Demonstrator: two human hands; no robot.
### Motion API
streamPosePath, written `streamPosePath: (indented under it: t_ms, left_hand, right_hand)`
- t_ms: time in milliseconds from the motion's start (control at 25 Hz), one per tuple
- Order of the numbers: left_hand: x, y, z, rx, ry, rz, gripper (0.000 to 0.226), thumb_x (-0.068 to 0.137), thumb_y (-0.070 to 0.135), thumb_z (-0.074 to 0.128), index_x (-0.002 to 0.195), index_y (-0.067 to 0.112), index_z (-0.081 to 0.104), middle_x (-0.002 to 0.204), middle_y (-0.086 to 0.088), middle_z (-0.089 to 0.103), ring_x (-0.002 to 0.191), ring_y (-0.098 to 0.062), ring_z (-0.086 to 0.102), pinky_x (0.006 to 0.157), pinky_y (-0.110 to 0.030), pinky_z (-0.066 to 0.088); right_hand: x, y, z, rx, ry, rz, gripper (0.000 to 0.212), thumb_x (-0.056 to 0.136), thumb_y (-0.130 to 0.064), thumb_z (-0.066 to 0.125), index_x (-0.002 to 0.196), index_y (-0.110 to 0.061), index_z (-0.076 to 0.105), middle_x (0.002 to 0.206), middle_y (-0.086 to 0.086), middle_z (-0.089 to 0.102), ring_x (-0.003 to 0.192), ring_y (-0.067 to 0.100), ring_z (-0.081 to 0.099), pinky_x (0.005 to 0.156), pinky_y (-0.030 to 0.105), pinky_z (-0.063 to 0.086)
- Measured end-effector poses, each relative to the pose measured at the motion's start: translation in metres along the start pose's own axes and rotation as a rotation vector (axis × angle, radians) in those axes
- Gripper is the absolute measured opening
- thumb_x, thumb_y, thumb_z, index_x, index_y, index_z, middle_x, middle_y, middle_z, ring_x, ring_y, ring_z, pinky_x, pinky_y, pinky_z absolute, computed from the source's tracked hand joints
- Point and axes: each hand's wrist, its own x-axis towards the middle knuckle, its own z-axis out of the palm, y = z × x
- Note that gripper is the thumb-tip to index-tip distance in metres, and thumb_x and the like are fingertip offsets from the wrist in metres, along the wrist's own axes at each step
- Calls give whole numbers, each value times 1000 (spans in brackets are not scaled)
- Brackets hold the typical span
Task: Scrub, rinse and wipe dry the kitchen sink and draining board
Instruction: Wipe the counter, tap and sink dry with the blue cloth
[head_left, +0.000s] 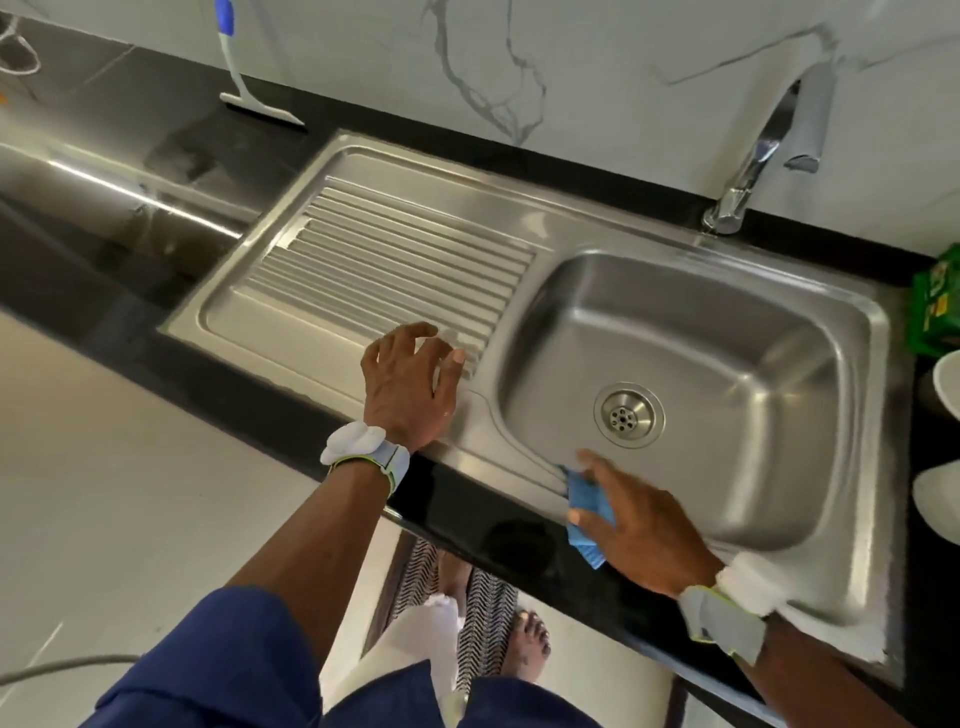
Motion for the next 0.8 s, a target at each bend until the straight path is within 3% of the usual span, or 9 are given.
streamPosePath:
  t_ms: [120, 200, 280, 360, 440, 520, 600, 720, 800]
  left_hand:
    - [40, 13, 23, -5, -50, 59, 51, 101, 56, 30, 103, 25, 71, 133, 0, 58, 128, -26, 48, 107, -46, 31]
    - [70, 21, 40, -52, -66, 105, 51, 101, 56, 31, 107, 23, 69, 132, -1, 59, 126, -27, 49, 104, -45, 34]
    - [100, 32, 52, -115, -58, 151, 47, 101, 53, 34, 111, 21, 67, 130, -2, 59, 124, -28, 50, 101, -45, 37]
    - [135, 41, 64, -177, -41, 185, 42, 101, 49, 37, 113, 20, 64, 128, -3, 59, 120, -29, 51, 98, -45, 39]
    - [171, 52, 72, -224, -25, 212, 38, 102, 47, 38, 115, 21, 62, 127, -1, 59, 119, -27, 51, 95, -42, 38]
    - [209, 63, 84, -297, -13, 211, 38, 103, 47, 38, 117, 22, 62, 127, 0, 58, 119, -24, 50, 93, -36, 35]
    - [242, 77, 100, -363, -1, 197, 40, 104, 48, 38, 120, 21, 62, 125, -3, 58, 118, -26, 50, 93, -36, 36]
    - [265, 90, 128, -327, 10, 257, 44, 103, 49, 37, 122, 19, 62, 125, -6, 60, 118, -30, 52, 96, -43, 38]
    - [267, 92, 138, -182, 25, 338, 43, 103, 50, 39, 125, 19, 60, 129, -5, 58, 120, -29, 51, 98, -46, 36]
  right_hand:
    - [50, -44, 17, -140, -72, -71, 59, 104, -44, 41, 157, -24, 25, 150, 2, 46, 129, 29, 51, 104, 37, 39]
    - [92, -75, 23, -63, -87, 20, 66, 105, -47, 36, 160, -19, 11, 146, 13, 49, 124, 38, 53, 97, 41, 42]
    - [137, -91, 20, 372, -62, 217, 73, 103, -52, 39, 160, -24, 2, 133, 21, 57, 109, 37, 63, 85, 36, 47]
    - [176, -91, 16, 1190, 16, 413, 76, 96, -55, 57, 155, -26, 17, 110, 17, 62, 80, 19, 69, 74, 30, 54]
    - [208, -87, 20, 1661, 227, 491, 62, 99, -38, 57, 151, -17, 33, 84, 3, 61, 64, 5, 60, 69, 23, 53]
    - [240, -85, 17, 1719, 434, 493, 44, 102, -5, 39, 141, -26, 40, 65, 4, 44, 41, 4, 43, 45, 16, 41]
    - [276, -76, 1, 1717, 675, 448, 49, 96, 2, 41, 125, -38, 41, 65, -1, 41, 37, 5, 32, 37, 15, 28]
    - [334, -42, -18, 1548, 916, 448, 15, 96, -25, 55, 102, -33, 43, 75, -5, 42, 50, 2, 43, 56, 21, 40]
    - [364, -16, -20, 1575, 899, 493, 53, 78, -54, 70, 121, -29, 51, 103, -4, 57, 86, 11, 61, 86, 31, 47]
